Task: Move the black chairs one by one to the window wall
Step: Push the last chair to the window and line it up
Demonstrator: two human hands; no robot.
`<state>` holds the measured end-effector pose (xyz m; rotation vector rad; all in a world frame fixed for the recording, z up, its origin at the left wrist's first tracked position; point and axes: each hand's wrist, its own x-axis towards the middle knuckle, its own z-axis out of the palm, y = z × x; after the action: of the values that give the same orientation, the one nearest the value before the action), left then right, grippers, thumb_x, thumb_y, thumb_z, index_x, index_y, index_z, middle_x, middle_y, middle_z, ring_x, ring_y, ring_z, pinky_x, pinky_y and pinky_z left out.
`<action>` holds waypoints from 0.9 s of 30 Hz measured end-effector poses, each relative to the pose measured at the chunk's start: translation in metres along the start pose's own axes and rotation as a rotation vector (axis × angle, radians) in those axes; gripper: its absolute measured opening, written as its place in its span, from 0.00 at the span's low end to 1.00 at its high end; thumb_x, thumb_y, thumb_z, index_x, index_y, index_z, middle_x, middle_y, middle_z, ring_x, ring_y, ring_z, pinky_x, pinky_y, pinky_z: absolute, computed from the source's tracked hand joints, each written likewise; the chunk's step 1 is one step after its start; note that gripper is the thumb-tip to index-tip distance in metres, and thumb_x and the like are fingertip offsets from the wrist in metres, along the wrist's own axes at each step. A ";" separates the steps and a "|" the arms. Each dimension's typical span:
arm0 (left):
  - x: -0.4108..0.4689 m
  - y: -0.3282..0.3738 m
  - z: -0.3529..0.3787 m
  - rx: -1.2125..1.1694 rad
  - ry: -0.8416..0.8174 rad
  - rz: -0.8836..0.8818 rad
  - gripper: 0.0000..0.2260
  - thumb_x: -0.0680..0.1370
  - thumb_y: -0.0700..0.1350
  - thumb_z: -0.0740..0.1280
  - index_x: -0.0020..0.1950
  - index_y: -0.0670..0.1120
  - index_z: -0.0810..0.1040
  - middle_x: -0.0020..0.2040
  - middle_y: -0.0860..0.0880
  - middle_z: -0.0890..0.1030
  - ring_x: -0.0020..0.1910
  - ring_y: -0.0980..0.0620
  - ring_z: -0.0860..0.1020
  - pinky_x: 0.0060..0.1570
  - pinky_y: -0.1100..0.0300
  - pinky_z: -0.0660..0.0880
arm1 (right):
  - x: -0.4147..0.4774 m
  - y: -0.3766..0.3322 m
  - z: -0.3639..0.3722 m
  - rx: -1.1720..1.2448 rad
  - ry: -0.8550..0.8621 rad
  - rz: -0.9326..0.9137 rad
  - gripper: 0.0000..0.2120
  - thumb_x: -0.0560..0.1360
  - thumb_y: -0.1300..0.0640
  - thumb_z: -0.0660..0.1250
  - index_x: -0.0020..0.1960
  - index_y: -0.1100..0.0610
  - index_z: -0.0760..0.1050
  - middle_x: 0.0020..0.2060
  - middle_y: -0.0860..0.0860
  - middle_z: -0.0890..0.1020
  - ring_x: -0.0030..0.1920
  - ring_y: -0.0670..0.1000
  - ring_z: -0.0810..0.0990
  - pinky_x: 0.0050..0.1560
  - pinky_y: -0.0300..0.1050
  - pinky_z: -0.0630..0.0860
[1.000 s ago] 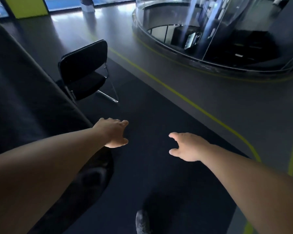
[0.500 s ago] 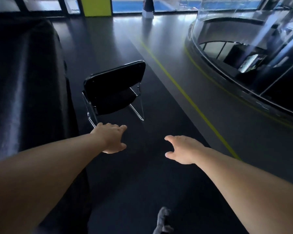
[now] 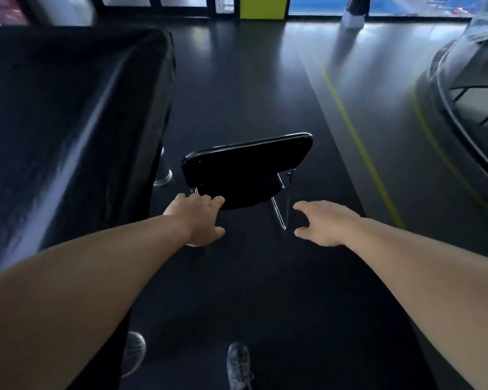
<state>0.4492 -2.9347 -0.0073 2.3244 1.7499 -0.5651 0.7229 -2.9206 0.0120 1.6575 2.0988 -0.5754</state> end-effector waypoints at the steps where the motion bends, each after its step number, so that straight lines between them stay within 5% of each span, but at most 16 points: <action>1: 0.017 -0.007 -0.005 -0.008 0.025 -0.015 0.34 0.79 0.62 0.59 0.80 0.50 0.53 0.73 0.48 0.70 0.71 0.46 0.68 0.71 0.47 0.64 | 0.018 0.003 -0.011 0.000 0.014 -0.009 0.32 0.81 0.44 0.63 0.81 0.48 0.54 0.75 0.50 0.67 0.73 0.55 0.68 0.68 0.54 0.70; 9: 0.166 -0.054 -0.025 -0.150 0.205 -0.093 0.37 0.77 0.64 0.61 0.80 0.48 0.54 0.76 0.48 0.64 0.77 0.46 0.59 0.75 0.46 0.58 | 0.175 0.029 -0.082 -0.091 0.233 -0.070 0.37 0.77 0.36 0.64 0.79 0.52 0.57 0.77 0.50 0.63 0.78 0.54 0.58 0.75 0.56 0.58; 14: 0.240 -0.075 -0.008 -0.195 0.082 -0.087 0.34 0.76 0.67 0.61 0.77 0.51 0.60 0.69 0.50 0.73 0.68 0.46 0.71 0.68 0.48 0.67 | 0.272 0.041 -0.094 -0.159 0.118 -0.073 0.41 0.73 0.31 0.64 0.78 0.50 0.59 0.74 0.49 0.67 0.76 0.53 0.61 0.75 0.58 0.57; 17: 0.263 -0.084 -0.002 -0.279 0.020 -0.102 0.25 0.74 0.67 0.63 0.66 0.55 0.71 0.55 0.53 0.79 0.54 0.49 0.78 0.56 0.49 0.76 | 0.305 0.043 -0.090 -0.199 0.066 -0.108 0.30 0.71 0.31 0.66 0.67 0.47 0.69 0.59 0.46 0.77 0.60 0.52 0.74 0.60 0.52 0.68; 20: 0.281 -0.093 -0.008 -0.343 -0.008 -0.131 0.18 0.72 0.69 0.65 0.51 0.58 0.77 0.42 0.56 0.79 0.44 0.53 0.78 0.48 0.53 0.77 | 0.330 0.042 -0.100 -0.239 0.049 -0.085 0.17 0.71 0.33 0.67 0.51 0.44 0.73 0.42 0.43 0.76 0.45 0.51 0.75 0.43 0.49 0.70; 27: 0.321 -0.119 -0.018 -0.233 0.141 -0.120 0.19 0.70 0.69 0.64 0.42 0.54 0.76 0.37 0.56 0.77 0.40 0.52 0.77 0.43 0.56 0.73 | 0.373 0.052 -0.118 -0.234 0.148 -0.202 0.13 0.72 0.36 0.62 0.44 0.44 0.76 0.39 0.44 0.80 0.44 0.52 0.79 0.48 0.49 0.76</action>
<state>0.4149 -2.6094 -0.1093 2.1564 1.9123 -0.2030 0.6869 -2.5429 -0.0979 1.4061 2.3557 -0.2582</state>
